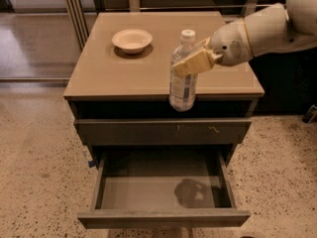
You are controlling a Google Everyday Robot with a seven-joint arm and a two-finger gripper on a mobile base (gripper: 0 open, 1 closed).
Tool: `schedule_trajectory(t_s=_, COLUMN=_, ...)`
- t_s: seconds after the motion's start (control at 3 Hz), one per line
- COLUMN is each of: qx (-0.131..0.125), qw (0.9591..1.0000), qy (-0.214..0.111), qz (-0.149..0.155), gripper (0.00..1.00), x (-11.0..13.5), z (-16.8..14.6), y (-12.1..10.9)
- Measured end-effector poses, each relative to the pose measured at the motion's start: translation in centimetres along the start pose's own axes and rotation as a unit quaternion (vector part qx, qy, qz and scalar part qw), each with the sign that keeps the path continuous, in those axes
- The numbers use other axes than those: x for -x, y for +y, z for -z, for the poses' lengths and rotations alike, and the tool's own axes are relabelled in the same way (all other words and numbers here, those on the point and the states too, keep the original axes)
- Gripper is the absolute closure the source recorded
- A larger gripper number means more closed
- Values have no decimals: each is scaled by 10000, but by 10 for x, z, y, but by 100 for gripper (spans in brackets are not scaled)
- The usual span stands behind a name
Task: Pick blue plastic bottle from middle drawer and place on counter
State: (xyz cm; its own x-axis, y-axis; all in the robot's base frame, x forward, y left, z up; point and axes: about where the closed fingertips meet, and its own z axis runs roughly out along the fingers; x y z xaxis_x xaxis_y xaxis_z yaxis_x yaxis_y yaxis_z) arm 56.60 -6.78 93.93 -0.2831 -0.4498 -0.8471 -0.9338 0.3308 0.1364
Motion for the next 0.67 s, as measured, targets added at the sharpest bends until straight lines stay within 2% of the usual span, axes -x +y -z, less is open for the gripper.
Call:
schedule_trajectory(t_s=0.33, qx=-185, qw=9996, qy=-196, qz=126, gripper=100, x=28, z=23, y=-7)
schedule_trajectory(t_s=0.67, qx=-174, qw=9996, qy=-190, qz=139, gripper=100, x=30, z=22, y=-9)
